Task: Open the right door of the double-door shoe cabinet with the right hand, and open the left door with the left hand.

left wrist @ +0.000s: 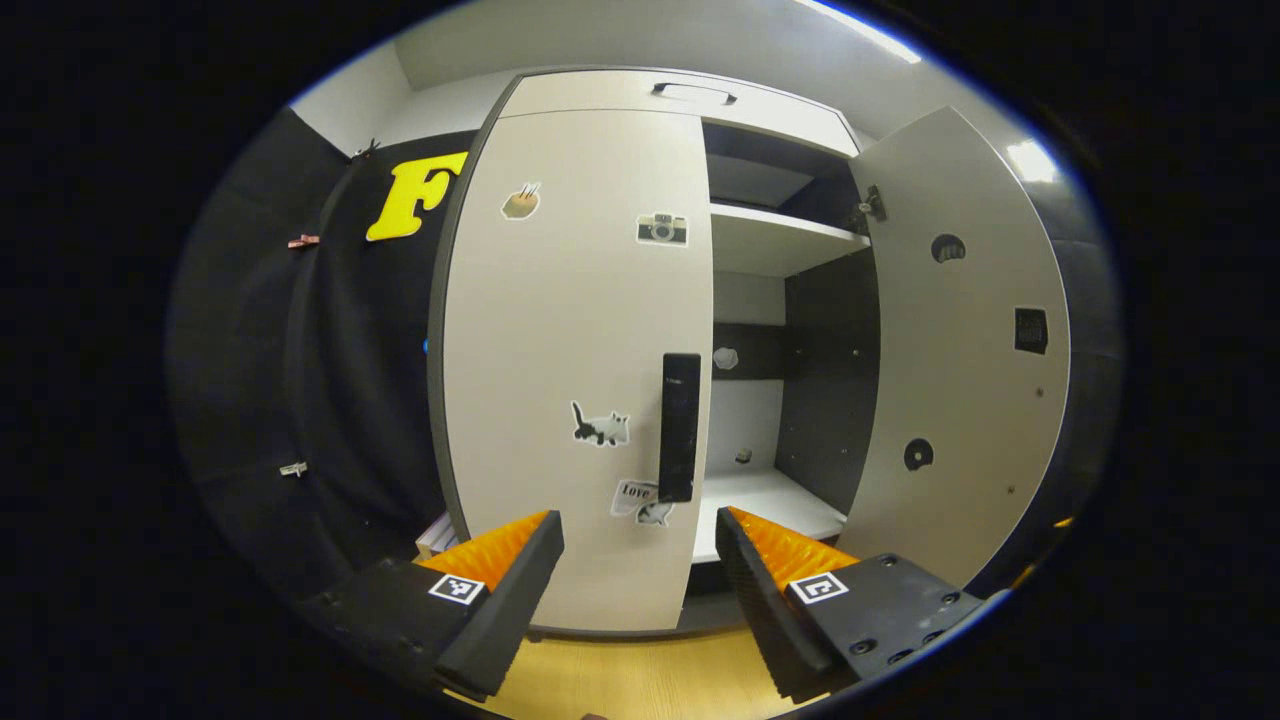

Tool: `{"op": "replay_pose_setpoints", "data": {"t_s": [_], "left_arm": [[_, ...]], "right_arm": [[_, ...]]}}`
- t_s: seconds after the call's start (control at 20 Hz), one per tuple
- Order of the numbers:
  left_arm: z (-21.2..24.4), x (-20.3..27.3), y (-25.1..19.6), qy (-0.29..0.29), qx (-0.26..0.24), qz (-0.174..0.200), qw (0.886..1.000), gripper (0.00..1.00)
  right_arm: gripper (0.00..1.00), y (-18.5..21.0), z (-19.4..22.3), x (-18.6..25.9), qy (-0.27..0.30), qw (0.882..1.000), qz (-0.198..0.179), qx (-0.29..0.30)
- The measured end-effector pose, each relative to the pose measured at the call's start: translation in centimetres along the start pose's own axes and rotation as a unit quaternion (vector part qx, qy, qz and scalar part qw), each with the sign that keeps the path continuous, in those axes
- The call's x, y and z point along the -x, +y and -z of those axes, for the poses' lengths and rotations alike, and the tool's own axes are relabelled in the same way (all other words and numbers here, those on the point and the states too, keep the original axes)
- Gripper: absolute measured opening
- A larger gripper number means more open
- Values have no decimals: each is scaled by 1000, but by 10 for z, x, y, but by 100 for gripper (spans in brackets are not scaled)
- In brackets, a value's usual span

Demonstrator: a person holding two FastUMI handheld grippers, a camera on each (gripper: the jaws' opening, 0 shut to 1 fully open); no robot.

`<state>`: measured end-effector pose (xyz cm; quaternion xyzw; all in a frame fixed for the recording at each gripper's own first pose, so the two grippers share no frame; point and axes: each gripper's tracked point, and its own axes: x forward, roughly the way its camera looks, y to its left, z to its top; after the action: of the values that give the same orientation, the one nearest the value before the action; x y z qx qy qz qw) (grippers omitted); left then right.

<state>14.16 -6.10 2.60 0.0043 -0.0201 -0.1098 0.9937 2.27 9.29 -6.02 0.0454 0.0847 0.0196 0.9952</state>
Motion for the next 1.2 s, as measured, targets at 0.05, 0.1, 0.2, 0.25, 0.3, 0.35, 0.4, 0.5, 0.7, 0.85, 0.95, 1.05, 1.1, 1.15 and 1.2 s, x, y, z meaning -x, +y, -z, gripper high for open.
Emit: {"op": "replay_pose_setpoints", "data": {"t_s": [0.05, 0.1, 0.2, 0.25, 0.3, 0.35, 0.4, 0.5, 0.7, 0.85, 0.95, 1.05, 1.1, 1.15, 1.2], "left_arm": [[-8, -9, -2, -8, -3, 2, 1000, 95], [-15, -16, -6, -13, -1, 9, 1000, 95], [-23, -30, -12, -18, 7, 17, 1000, 93], [-26, -38, -14, -20, 5, 19, 1000, 95], [-29, -47, -16, -21, -3, 17, 1000, 95], [-30, -56, -16, -24, -12, 13, 1000, 94], [-30, -64, -16, -22, -17, 10, 1000, 94], [-24, -83, -20, -12, -18, 11, 1000, 92], [-13, -111, -25, 1, -23, 14, 1000, 86], [4, -125, -26, 26, -9, 14, 1000, 78], [12, -130, -25, 33, 3, 11, 999, 70], [16, -133, -22, 37, 18, 3, 999, 65], [14, -134, -21, 31, 26, -1, 999, 61], [13, -134, -22, 29, 33, 0, 999, 54], [12, -133, -25, 29, 39, 7, 999, 51]], "right_arm": [[98, 4, 2, 0, 0, 1000, 0, 0], [98, 8, 4, -1, -1, 1000, 0, -1], [98, 13, 7, -2, -1, 1000, -2, -7], [98, 14, 7, -4, -2, 1000, 1, -11], [98, 16, 8, -4, -2, 1000, 1, -16], [98, 18, 8, -5, -3, 1000, -1, -19], [98, 19, 8, -6, -4, 1000, 0, -19], [98, 17, 10, -6, -3, 1000, 5, -16], [98, 12, 17, -4, 5, 1000, 10, -24], [99, 11, 31, -6, 29, 999, 8, -31], [99, 6, 34, -8, 36, 999, 11, -33], [98, 2, 36, -9, 40, 998, 14, -41], [99, 0, 35, -11, 40, 998, 15, -46], [99, -2, 36, -12, 40, 998, 17, -48], [98, -3, 38, -13, 41, 998, 16, -43]]}}
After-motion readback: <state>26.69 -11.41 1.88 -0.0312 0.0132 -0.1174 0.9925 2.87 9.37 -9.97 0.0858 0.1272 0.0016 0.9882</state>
